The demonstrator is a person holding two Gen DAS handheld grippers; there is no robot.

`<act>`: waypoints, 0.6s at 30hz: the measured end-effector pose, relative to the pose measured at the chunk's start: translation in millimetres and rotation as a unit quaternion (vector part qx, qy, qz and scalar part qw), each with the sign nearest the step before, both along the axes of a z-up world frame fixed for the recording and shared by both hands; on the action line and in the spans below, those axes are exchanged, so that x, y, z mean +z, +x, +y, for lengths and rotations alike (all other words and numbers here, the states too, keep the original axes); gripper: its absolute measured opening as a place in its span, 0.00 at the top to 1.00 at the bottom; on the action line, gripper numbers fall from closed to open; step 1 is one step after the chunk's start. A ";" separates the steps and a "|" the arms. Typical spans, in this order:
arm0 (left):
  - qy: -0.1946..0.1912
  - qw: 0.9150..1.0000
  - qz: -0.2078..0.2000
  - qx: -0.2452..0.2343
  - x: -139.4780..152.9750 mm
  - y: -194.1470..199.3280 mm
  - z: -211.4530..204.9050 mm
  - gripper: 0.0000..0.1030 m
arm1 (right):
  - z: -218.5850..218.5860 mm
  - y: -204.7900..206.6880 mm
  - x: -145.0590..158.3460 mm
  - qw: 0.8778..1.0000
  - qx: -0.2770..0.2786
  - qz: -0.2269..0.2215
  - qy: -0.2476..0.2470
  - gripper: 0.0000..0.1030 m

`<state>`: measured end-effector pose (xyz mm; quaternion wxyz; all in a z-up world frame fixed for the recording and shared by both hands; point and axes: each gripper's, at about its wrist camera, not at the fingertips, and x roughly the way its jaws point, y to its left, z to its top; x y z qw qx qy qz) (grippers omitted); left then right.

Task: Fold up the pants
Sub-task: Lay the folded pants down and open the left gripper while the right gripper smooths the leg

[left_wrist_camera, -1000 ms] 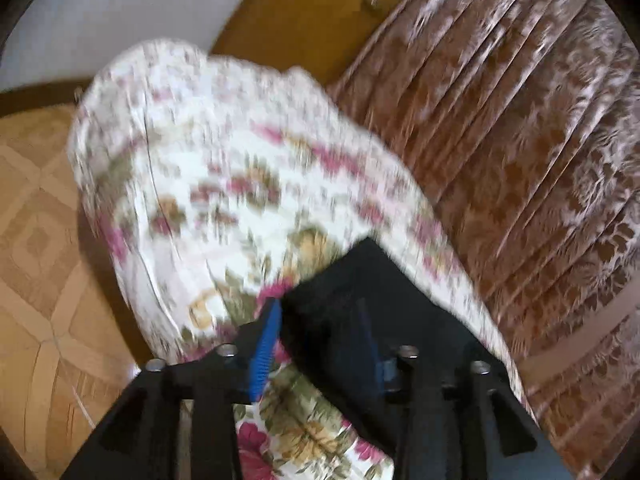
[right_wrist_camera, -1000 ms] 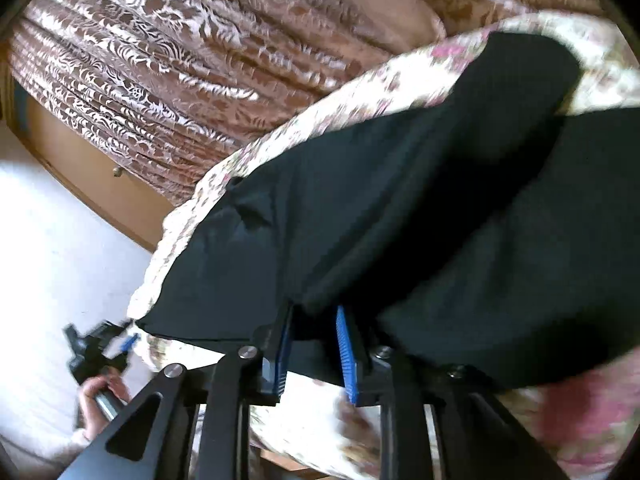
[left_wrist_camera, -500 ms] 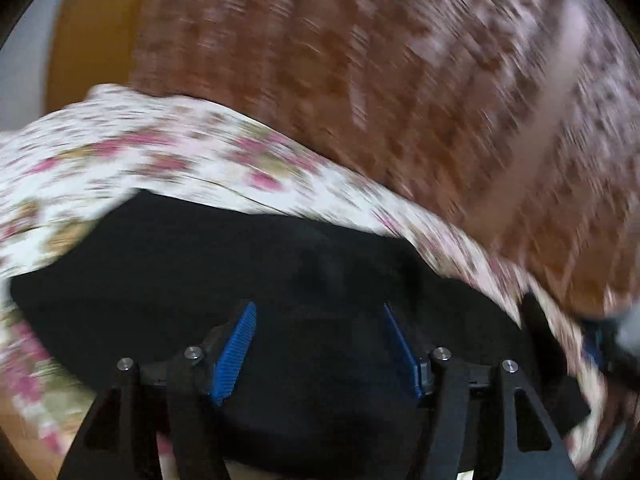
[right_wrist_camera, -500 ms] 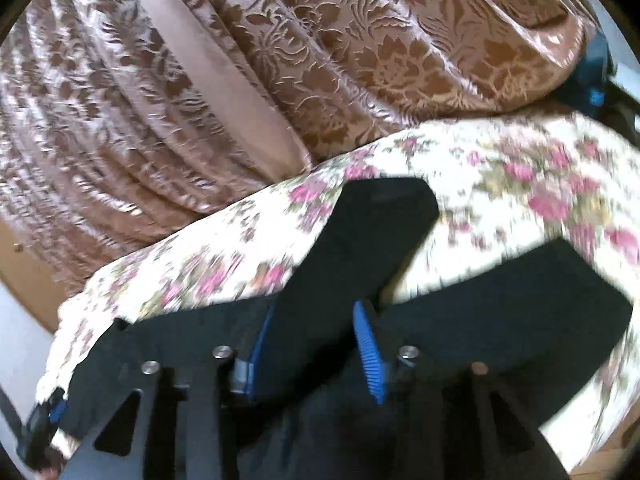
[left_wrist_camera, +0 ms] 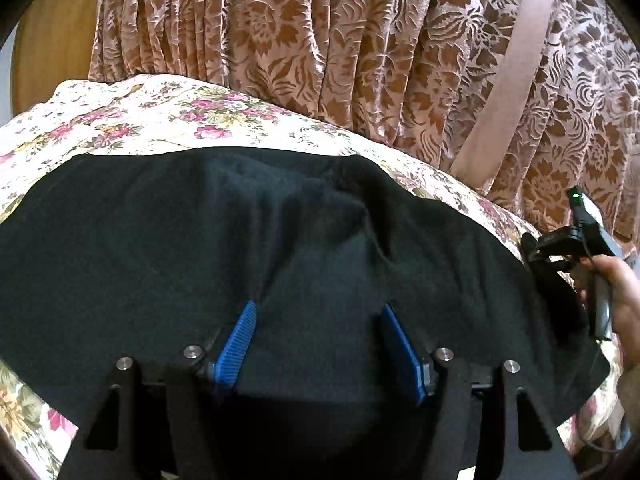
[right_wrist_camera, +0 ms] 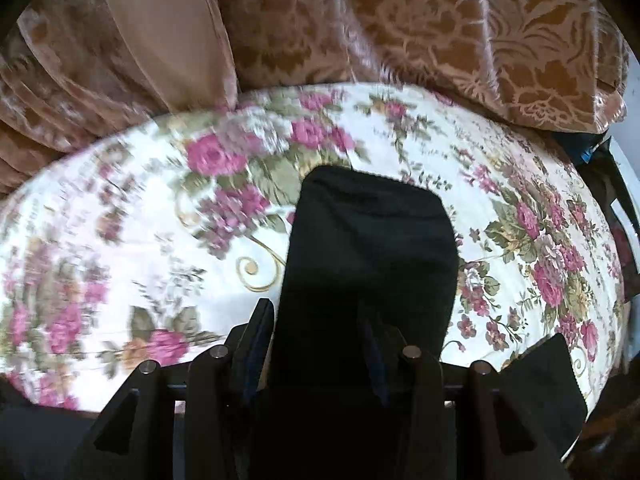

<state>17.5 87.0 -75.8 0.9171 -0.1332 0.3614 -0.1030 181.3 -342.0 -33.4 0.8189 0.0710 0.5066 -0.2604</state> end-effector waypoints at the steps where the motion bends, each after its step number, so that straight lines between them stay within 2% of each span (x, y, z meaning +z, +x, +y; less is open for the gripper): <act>1: 0.001 1.000 0.000 -0.001 0.0 0.3 0.0 0.36 | -2.9 1.8 -5.1 1.000 -0.004 0.010 -0.004 0.58; 3: 0.001 1.000 -0.001 0.000 -0.9 -0.5 0.6 0.36 | -10.2 0.5 -9.5 1.000 -0.012 0.014 -0.002 0.58; 7: 0.009 1.000 -0.007 0.000 -1.7 -1.7 -4.3 0.31 | -24.6 -11.7 -11.3 1.000 -0.007 -0.008 0.019 0.61; 10: 0.027 1.000 -0.010 -0.003 -2.6 -3.0 -8.1 0.30 | -33.9 -27.4 -7.6 0.999 0.002 -0.026 0.036 0.71; 12: 0.027 1.000 -0.010 -0.005 -3.0 -3.7 -7.3 0.30 | -43.8 -37.1 -6.2 0.997 0.001 -0.041 0.060 0.80; 13: 0.023 1.000 -0.010 -0.005 -3.1 -3.9 -5.9 0.30 | -50.4 -45.7 -4.4 0.996 -0.004 -0.052 0.078 0.81; 15: 0.007 1.000 -0.009 -0.003 -4.0 -4.2 -1.7 0.30 | -65.0 -72.3 -1.6 0.988 -0.026 -0.090 0.126 0.87; 18: -0.007 1.000 -0.011 0.000 -4.9 -4.6 1.1 0.30 | -83.8 -119.6 -3.7 0.968 -0.062 -0.149 0.194 0.88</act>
